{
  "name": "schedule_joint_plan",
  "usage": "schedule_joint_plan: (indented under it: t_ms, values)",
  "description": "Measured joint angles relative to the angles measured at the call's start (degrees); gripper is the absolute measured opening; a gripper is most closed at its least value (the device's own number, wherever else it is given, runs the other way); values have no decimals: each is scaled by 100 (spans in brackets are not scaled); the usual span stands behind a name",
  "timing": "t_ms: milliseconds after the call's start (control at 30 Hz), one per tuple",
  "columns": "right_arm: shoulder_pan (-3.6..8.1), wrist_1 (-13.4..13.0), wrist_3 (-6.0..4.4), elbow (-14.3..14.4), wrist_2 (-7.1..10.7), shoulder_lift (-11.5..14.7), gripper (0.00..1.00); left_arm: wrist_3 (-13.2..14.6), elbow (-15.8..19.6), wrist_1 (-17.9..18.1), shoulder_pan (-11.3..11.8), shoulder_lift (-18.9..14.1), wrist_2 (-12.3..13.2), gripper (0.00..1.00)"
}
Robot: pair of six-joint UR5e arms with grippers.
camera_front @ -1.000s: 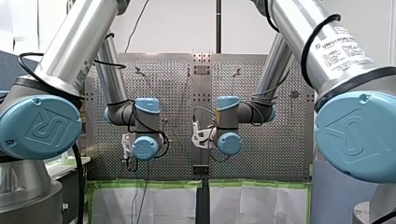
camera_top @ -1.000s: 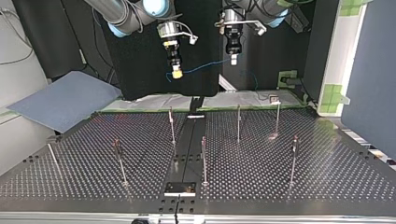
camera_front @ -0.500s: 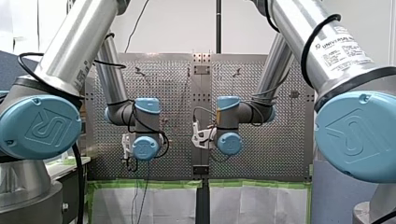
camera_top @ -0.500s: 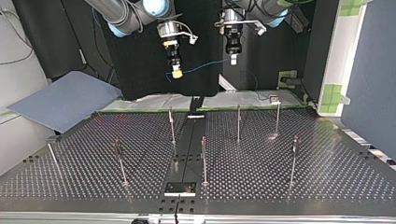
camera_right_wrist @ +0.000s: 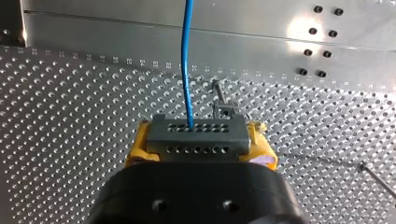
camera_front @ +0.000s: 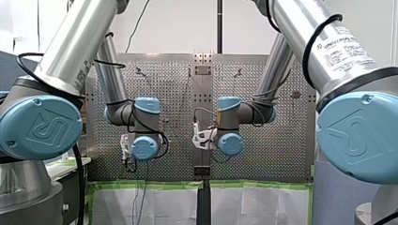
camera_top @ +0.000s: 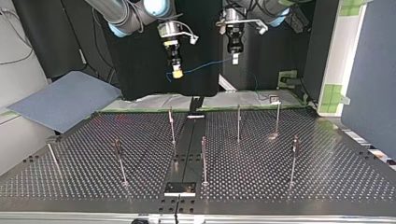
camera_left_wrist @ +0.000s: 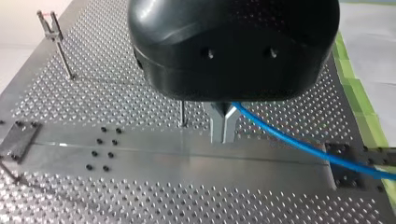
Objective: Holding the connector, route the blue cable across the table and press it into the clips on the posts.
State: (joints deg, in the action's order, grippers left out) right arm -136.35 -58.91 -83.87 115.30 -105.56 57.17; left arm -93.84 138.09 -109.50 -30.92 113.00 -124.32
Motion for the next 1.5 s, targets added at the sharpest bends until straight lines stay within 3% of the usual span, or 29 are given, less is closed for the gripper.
schedule_joint_plan:
  t_ms: [133, 233, 400, 667, 867, 1000, 1133, 1433, 1500]
  values:
    - [-191, 222, 142, -38, -190, -13, 0, -37, 203, -203, 18, -202, -63, 0]
    - [-251, 414, 174, -44, -250, -14, 0, -43, 388, -387, 20, -387, -75, 0]
    - [-271, 718, 183, -45, -271, -16, 0, -46, 641, -550, 22, -722, -78, 0]
    - [-274, 1169, 185, -47, -273, -16, 0, -46, 689, -573, 22, -1241, -79, 0]
    - [-298, 1399, 168, -104, -217, 39, 0, -114, 620, -480, 55, -1263, 15, 0]
    - [-337, 1544, 45, -280, -56, 216, 0, -97, 507, -364, 103, -1226, 152, 0]
    - [-339, 1752, -160, -498, 151, 435, 0, -38, 377, -425, 197, -1218, 203, 0]
    - [-325, 2240, -646, -879, 638, 923, 0, -54, 94, -908, 681, -1340, 305, 0]
    - [-340, 2330, -708, -955, 728, 1014, 0, -69, 70, -1041, 816, -1447, 301, 0]
